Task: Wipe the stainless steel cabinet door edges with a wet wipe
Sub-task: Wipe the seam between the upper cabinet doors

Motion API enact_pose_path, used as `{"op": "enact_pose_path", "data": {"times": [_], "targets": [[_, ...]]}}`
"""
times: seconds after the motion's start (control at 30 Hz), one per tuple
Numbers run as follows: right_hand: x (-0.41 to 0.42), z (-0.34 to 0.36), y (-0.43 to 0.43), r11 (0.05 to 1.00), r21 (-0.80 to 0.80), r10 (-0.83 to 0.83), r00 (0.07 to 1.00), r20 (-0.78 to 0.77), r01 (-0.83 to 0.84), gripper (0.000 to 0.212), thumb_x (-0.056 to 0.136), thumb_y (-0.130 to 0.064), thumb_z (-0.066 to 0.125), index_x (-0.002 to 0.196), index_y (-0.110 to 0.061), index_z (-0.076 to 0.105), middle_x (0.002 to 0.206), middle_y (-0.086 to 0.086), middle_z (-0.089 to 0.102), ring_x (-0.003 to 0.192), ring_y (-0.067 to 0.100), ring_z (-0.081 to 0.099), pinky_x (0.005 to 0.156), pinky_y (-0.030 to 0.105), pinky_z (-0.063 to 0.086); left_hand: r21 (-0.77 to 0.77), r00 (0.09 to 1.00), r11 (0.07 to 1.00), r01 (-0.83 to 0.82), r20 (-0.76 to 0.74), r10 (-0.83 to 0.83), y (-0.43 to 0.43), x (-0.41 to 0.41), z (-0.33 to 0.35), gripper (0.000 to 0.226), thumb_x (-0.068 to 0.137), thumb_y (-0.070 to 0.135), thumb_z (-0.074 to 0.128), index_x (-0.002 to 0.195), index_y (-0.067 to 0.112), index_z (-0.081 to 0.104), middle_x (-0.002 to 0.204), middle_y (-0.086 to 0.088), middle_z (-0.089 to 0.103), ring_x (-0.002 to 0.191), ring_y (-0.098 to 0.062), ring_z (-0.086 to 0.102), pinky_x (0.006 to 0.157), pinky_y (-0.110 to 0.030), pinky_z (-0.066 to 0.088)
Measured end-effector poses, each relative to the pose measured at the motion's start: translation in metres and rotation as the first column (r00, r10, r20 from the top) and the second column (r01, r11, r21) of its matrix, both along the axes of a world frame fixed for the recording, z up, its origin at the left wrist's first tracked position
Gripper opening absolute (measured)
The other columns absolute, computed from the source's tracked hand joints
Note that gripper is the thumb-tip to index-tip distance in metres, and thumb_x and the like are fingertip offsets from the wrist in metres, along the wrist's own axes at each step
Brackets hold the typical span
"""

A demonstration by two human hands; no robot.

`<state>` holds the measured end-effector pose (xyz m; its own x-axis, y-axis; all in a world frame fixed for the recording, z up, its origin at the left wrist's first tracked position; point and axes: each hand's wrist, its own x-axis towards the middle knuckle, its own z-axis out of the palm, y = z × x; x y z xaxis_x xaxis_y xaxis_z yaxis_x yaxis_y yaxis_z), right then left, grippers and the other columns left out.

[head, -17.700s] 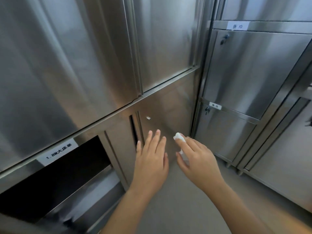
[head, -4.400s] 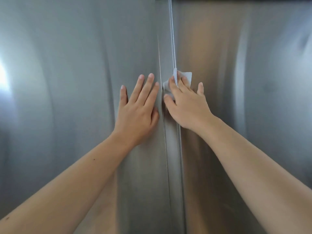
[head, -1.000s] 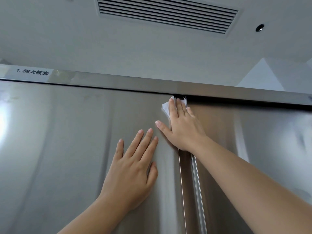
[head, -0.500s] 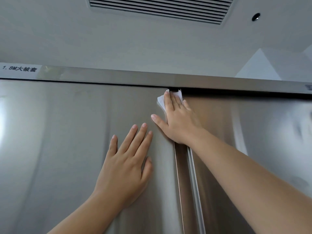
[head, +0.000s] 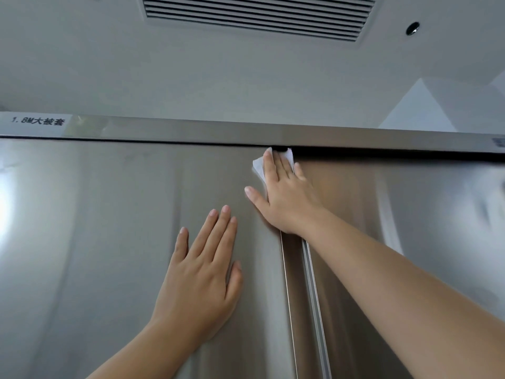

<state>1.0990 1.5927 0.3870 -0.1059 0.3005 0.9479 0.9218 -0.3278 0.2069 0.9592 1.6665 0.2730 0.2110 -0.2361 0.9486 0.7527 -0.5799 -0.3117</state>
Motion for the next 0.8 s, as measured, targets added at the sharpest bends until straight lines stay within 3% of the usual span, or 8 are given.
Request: {"op": "enact_pose_path", "data": {"times": [0.2, 0.47, 0.8], "targets": [[0.006, -0.047, 0.002, 1.0, -0.007, 0.019, 0.998, 0.051, -0.019, 0.081, 0.093, -0.056, 0.017, 0.146, -0.004, -0.015, 0.156, 0.013, -0.011, 0.144, 0.024, -0.01, 0.112, 0.033, -0.013, 0.011, 1.0, 1.0, -0.017, -0.002, 0.017, 0.001, -0.001, -0.003, 0.058, 0.084, 0.029, 0.033, 0.133, 0.002, 0.049, 0.142, -0.011, 0.043, 0.129, -0.031, 0.039, 0.097, -0.058, 0.03], [-0.008, 0.008, 0.003, 0.999, 0.014, 0.036, 0.997, -0.062, -0.036, 0.078, 0.096, -0.054, 0.021, 0.147, -0.004, -0.011, 0.157, 0.013, -0.005, 0.144, 0.024, -0.006, 0.114, 0.038, -0.007, -0.006, 1.0, 1.0, -0.013, -0.002, 0.013, 0.0, 0.0, -0.004, 0.058, 0.085, 0.03, 0.032, 0.134, 0.002, 0.048, 0.143, -0.011, 0.041, 0.131, -0.03, 0.038, 0.098, -0.057, 0.032], [0.005, -0.068, 0.005, 0.994, 0.021, 0.104, 0.995, -0.003, -0.104, 0.076, 0.095, -0.051, 0.02, 0.146, -0.008, -0.016, 0.157, 0.008, -0.013, 0.144, 0.02, -0.011, 0.113, 0.037, -0.011, -0.032, 1.0, 0.999, -0.003, 0.015, 0.004, -0.001, 0.001, -0.011, 0.058, 0.086, 0.028, 0.031, 0.135, 0.002, 0.045, 0.144, -0.012, 0.039, 0.133, -0.028, 0.033, 0.1, -0.057, 0.029]]}}
